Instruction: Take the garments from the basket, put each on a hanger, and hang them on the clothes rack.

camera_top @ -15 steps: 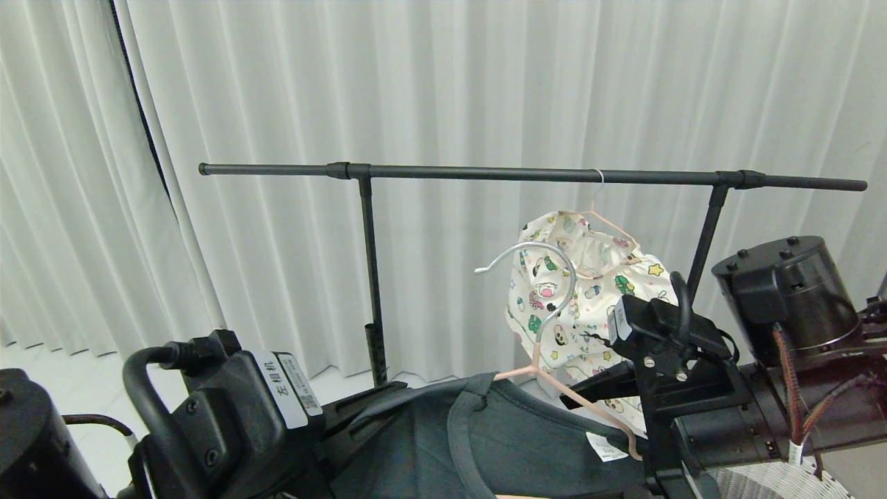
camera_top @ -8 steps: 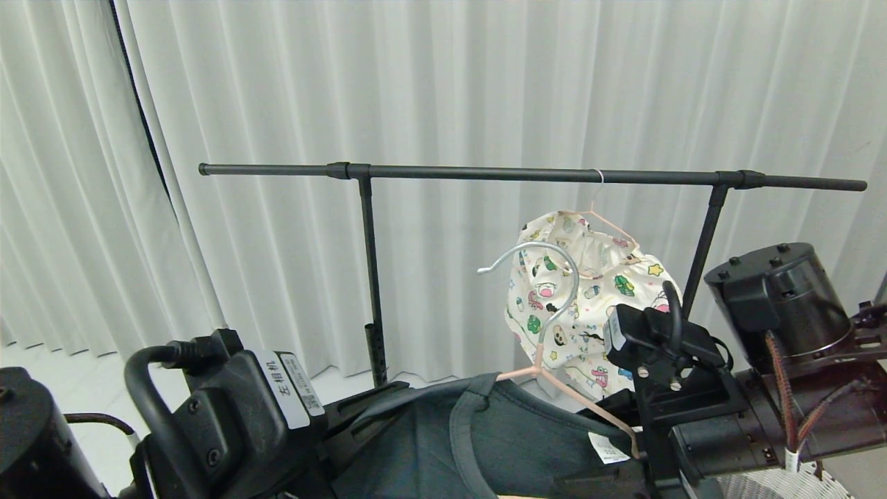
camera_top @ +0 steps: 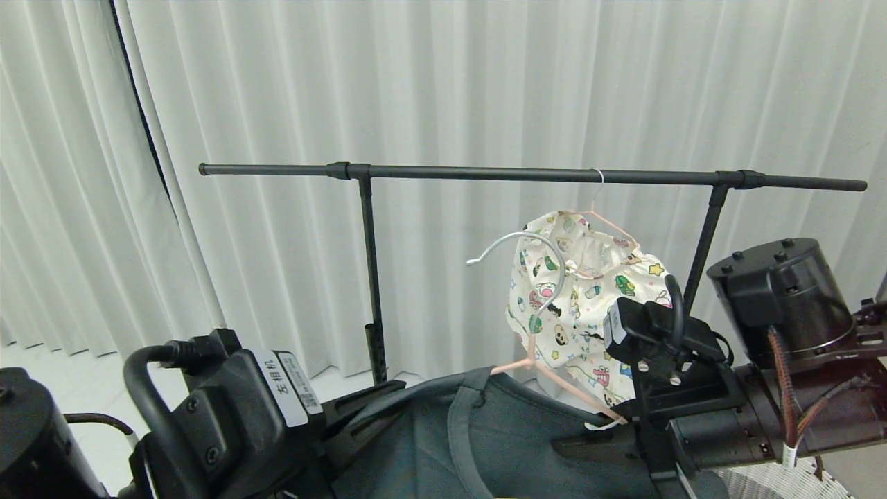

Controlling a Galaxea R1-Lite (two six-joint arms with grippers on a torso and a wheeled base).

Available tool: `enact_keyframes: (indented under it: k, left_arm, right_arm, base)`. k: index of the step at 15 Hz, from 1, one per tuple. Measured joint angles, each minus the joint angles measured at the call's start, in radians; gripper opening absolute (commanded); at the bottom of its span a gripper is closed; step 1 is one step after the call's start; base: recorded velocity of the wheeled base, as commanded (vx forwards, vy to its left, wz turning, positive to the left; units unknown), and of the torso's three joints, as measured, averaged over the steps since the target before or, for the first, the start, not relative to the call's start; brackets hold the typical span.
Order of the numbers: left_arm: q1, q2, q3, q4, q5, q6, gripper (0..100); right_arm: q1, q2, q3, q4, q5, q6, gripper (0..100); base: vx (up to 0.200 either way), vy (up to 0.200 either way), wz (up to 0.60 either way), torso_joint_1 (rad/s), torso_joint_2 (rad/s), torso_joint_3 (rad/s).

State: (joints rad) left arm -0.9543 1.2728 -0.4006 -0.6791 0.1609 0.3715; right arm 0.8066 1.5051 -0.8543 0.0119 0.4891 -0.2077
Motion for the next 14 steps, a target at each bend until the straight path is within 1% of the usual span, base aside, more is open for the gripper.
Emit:
enact_keyframes:
  k: [3, 6, 9, 10, 12, 14]
  left_arm:
    - [0.009, 0.0, 0.001, 0.0, 0.001, -0.003, 100]
    - [0.023, -0.002, 0.001, 0.001, 0.001, -0.007, 100]
    - [0.052, -0.004, 0.003, 0.001, 0.001, -0.008, 100]
    - [0.088, -0.004, 0.007, 0.001, 0.001, -0.009, 100]
    - [0.21, -0.002, 0.035, 0.001, -0.001, -0.012, 100]
    - [0.311, 0.002, 0.071, 0.002, -0.021, -0.047, 100]
  right_arm:
    - [-0.016, -0.013, -0.023, -0.019, -0.004, -0.061, 0]
    - [-0.048, -0.039, -0.053, -0.02, -0.067, -0.083, 0]
    - [-0.092, -0.073, -0.06, -0.02, -0.076, -0.117, 0]
    - [-0.114, -0.089, -0.061, -0.021, -0.076, -0.131, 0]
    - [-0.147, -0.122, -0.056, -0.02, -0.077, -0.144, 0]
    - [-0.156, -0.15, -0.052, -0.021, -0.075, -0.146, 0]
  base:
    - [0.0, 0.0, 0.0, 0.0, 0.0, 0.0]
    - [0.0, 0.0, 0.0, 0.0, 0.0, 0.0]
    - [0.0, 0.0, 0.0, 0.0, 0.0, 0.0]
    - [0.0, 0.0, 0.0, 0.0, 0.0, 0.0]
    - [0.0, 0.0, 0.0, 0.0, 0.0, 0.0]
    - [0.0, 0.0, 0.0, 0.0, 0.0, 0.0]
